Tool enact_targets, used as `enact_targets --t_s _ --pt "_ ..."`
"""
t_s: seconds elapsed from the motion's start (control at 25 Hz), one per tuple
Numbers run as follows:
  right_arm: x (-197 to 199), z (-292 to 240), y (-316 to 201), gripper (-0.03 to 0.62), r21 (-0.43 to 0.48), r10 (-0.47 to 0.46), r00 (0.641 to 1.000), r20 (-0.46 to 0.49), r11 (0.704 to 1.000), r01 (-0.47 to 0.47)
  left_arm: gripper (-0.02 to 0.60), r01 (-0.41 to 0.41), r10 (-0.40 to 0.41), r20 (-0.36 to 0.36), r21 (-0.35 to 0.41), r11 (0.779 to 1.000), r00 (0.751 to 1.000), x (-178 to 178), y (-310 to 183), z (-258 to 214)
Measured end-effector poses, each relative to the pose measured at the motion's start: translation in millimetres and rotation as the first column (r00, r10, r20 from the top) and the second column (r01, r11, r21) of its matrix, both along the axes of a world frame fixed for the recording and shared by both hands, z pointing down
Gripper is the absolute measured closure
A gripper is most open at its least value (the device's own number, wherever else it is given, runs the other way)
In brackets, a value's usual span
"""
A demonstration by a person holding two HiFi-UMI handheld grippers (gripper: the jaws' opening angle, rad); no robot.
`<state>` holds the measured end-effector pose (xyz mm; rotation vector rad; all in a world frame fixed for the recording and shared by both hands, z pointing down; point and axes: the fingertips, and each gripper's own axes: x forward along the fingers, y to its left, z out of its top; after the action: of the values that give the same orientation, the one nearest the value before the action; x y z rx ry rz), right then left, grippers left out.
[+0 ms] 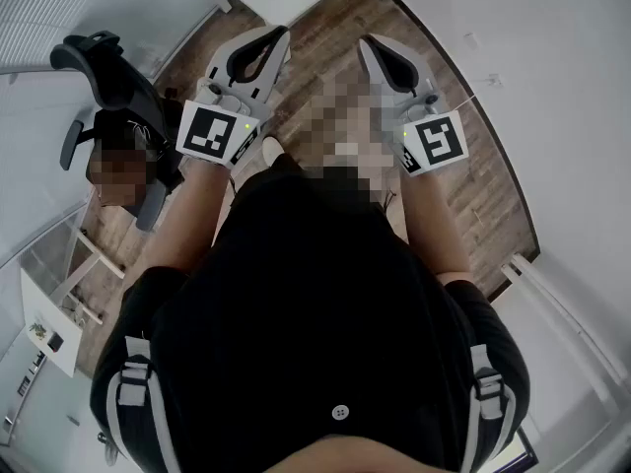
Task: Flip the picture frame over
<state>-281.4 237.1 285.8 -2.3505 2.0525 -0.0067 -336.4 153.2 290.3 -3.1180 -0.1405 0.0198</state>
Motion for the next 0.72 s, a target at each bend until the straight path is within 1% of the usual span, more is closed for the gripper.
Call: enact_targets --t_s 0.16,0.4,0.72 --pt "-2 1 11 0.585 -0.015 -0.012 1.000 -0.002 1.000 0.012 0.577 0.008 -0.008 0.015 0.002 1.000 1.000 -4 12 -2" --pt "6 7 27 0.583 -0.016 -0.009 1.000 0.024 1.000 0.009 0.577 0.026 -0.026 0.013 -0.016 1.000 1.000 -3 23 5" --pt "6 9 35 0.583 -0.017 -0.006 0.999 0.041 1.000 0.007 0.577 0.026 -0.026 0.021 -0.001 1.000 0.999 0 30 7"
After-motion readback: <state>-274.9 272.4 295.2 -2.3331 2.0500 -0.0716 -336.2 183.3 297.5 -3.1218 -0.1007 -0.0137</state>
